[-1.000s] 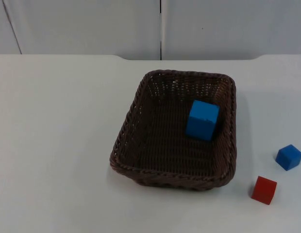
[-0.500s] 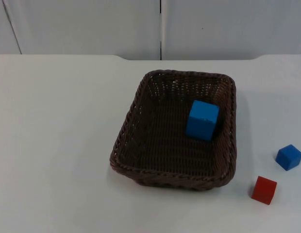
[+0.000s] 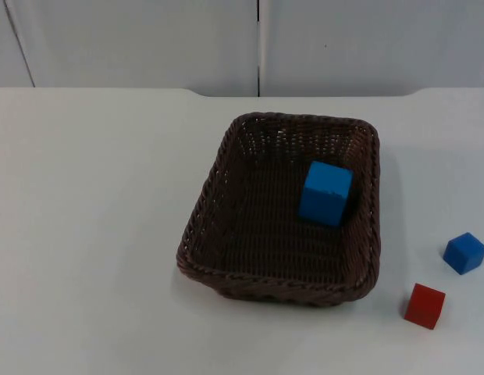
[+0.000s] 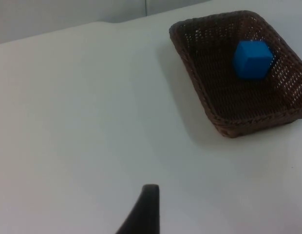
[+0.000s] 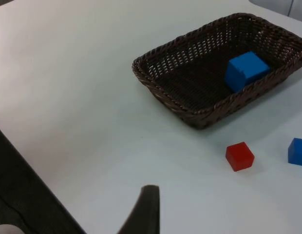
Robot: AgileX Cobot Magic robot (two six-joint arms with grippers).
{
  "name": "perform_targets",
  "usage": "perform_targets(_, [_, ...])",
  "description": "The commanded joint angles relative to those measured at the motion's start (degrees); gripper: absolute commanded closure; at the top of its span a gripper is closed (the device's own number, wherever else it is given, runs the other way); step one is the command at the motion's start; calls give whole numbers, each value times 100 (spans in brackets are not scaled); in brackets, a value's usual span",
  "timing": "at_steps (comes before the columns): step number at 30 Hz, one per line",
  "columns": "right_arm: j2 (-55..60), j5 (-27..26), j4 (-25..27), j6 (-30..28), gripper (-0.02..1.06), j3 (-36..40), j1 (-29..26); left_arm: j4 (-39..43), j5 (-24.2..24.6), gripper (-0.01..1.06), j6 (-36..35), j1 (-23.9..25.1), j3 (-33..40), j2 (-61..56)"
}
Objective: Pick up the basket with the left hand and place the largest block into the basket with the right hand.
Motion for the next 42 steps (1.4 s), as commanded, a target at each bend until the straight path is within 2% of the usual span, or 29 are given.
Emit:
perform_targets(1, [-17, -22, -14, -62, 23, 6, -15, 30, 13, 17, -42, -21, 30, -23])
perform_targets(3, [-17, -22, -14, -62, 19, 6, -15, 30, 13, 15, -42, -21, 30, -23])
perform_targets(4, [-17, -22, -14, -62, 11, 6, -15, 30, 13, 11, -42, -21, 30, -23])
perform_targets(5, [-17, -22, -14, -62, 11, 6, -15, 30, 13, 11, -42, -21, 30, -23])
perform_targets(7, [-17, -22, -14, -62, -1, 6, -15, 30, 13, -1, -42, -21, 30, -23])
perform_targets(42, [-17, -22, -3, -62, -1, 6, -15, 30, 13, 0, -42, -21, 30, -23])
